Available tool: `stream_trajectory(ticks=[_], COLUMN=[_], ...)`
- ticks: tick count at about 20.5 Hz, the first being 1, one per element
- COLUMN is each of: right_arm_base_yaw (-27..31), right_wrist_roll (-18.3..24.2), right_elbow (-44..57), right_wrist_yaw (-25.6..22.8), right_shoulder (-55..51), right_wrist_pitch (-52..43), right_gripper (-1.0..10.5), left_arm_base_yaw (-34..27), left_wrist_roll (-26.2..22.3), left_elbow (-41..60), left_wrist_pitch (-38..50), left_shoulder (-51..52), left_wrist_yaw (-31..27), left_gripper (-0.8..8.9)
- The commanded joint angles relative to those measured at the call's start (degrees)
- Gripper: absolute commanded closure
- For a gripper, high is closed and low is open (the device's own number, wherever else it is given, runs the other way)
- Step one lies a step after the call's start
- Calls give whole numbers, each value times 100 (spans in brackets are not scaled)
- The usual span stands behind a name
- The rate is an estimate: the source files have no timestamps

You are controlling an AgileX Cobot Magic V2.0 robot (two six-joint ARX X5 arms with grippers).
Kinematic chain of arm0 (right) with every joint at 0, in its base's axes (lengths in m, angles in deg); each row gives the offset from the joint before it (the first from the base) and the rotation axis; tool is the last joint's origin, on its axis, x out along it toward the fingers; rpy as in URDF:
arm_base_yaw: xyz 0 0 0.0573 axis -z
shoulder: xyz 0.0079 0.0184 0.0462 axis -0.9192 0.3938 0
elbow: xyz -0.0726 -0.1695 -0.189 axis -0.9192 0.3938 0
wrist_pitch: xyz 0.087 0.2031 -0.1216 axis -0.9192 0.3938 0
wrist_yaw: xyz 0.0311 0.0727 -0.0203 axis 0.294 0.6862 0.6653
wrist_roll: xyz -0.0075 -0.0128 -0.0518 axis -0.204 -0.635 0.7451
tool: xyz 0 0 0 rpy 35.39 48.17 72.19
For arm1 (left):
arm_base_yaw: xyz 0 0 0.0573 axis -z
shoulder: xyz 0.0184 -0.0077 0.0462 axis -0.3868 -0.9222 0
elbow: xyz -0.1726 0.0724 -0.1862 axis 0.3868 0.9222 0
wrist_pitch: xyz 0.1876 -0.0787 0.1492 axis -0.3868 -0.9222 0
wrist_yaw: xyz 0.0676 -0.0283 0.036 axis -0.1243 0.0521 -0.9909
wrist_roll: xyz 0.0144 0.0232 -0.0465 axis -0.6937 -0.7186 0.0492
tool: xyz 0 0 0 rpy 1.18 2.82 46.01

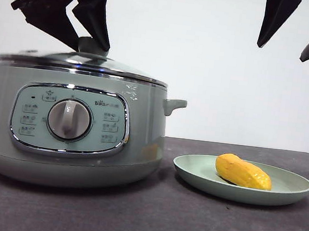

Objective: Take the corn out from the steamer,put the corn on the plate,close the lid

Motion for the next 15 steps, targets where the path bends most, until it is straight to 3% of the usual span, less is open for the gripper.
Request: stream_trajectory(ticks=[1,6,7,10,15], right_arm_base_yaw=[15,15,15,15,15], right_wrist_roll=[-50,-48,-50,-50,-48], right_elbow=[48,48,48,48,48], right_wrist_yaw=[-28,-26,-24,-15,-11], right_shoulder=[-20,-20,-20,-22,-37], right_wrist_pitch=[57,94,96,116,138], right_gripper=[537,538,538,538,538], left_arm_base_yaw=[15,13,13,13,13], left_wrist_roll=[-55,-52,-52,-52,-52], left_elbow=[-57,-57,-57,-57,-57], left_wrist_pitch=[-15,-219,-238,-258,-39], left_shoulder=[-125,-157,-157,-157,50], left_wrist_yaw=[-15,-22,-20,-24,-35], left_gripper=[822,810,757,388,368])
